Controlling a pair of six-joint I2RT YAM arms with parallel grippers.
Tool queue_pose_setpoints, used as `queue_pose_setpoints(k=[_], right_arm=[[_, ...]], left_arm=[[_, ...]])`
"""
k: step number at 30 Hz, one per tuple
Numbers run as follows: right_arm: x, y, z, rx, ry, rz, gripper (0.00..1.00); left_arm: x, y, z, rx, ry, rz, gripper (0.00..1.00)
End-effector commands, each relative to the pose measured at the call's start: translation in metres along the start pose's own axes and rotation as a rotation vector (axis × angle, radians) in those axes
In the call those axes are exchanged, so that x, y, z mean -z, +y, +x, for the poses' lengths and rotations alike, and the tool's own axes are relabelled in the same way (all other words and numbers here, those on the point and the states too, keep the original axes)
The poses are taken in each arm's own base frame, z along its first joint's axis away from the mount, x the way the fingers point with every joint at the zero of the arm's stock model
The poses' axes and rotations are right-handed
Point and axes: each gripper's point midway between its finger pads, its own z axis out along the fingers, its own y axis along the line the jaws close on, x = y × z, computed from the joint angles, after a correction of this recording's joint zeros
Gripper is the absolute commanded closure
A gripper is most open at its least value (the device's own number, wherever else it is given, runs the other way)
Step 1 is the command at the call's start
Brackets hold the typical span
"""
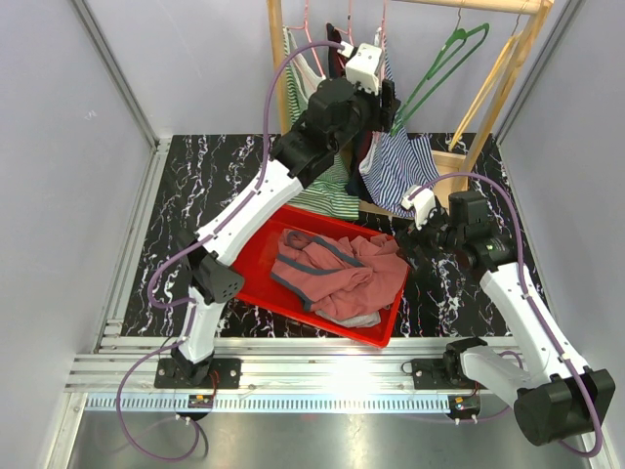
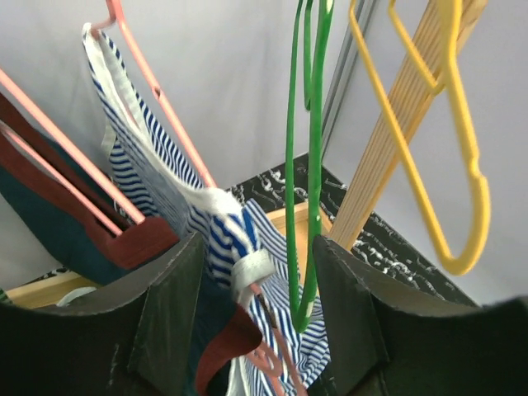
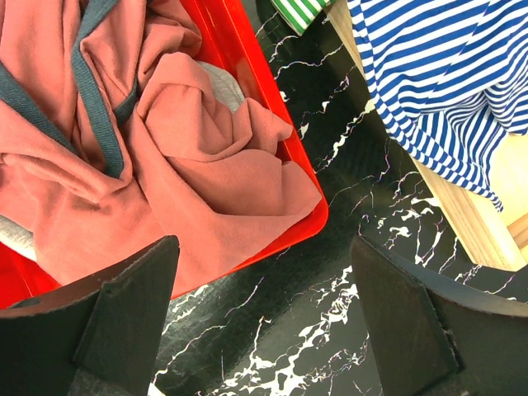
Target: Remove the tank top from the hanger
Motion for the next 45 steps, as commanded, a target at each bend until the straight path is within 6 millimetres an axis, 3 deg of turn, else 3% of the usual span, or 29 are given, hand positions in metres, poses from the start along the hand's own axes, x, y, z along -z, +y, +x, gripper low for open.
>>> queue_pose_setpoints(k=[1,8,18,24,32,35,40,45], right_arm=[[0.005,-0.006,-0.013,0.011,-0.053,0.028,0.08],[0.007,-0.006,-0.013,0.010,-0.059,0.031,0.08],[0.006,-0.007,-0.013,0.009,-0.059,0.032,0.08],[0.007,-0.007,-0.013,0.007,-0.059,0.032,0.08],[0.007,-0.007,-0.013,0.005,-0.059,0.031,0.08],[0.008,-0.006,-0.014,0.006,-0.064,0.029,0.08],[0.008,-0.007,-0.014,0.004,-0.062,0.031,0.08],[0.007,-0.007,-0.014,0.003,-0.061,0.031,0.08]], left_arm=[[0.008,-0.011,-0.053,0.058,-0.141,0.037,0.41],[-0.010,0.006,-0.050,0.166,-0.170,0.025,0.41],[-0.029,0.011,-0.030,0.273,-0.146,0.061,0.44],[-0.029,0.023,-0.026,0.213,-0.139,0.002,0.54],[-0.036,0.044,0.006,0.094,-0.064,-0.102,0.68],[-0.036,0.047,0.008,0.062,-0.062,-0.118,0.80],[-0.032,0.040,-0.014,0.056,-0.118,-0.079,1.00],[-0.020,0.034,-0.058,0.106,-0.239,-0.052,1.00]])
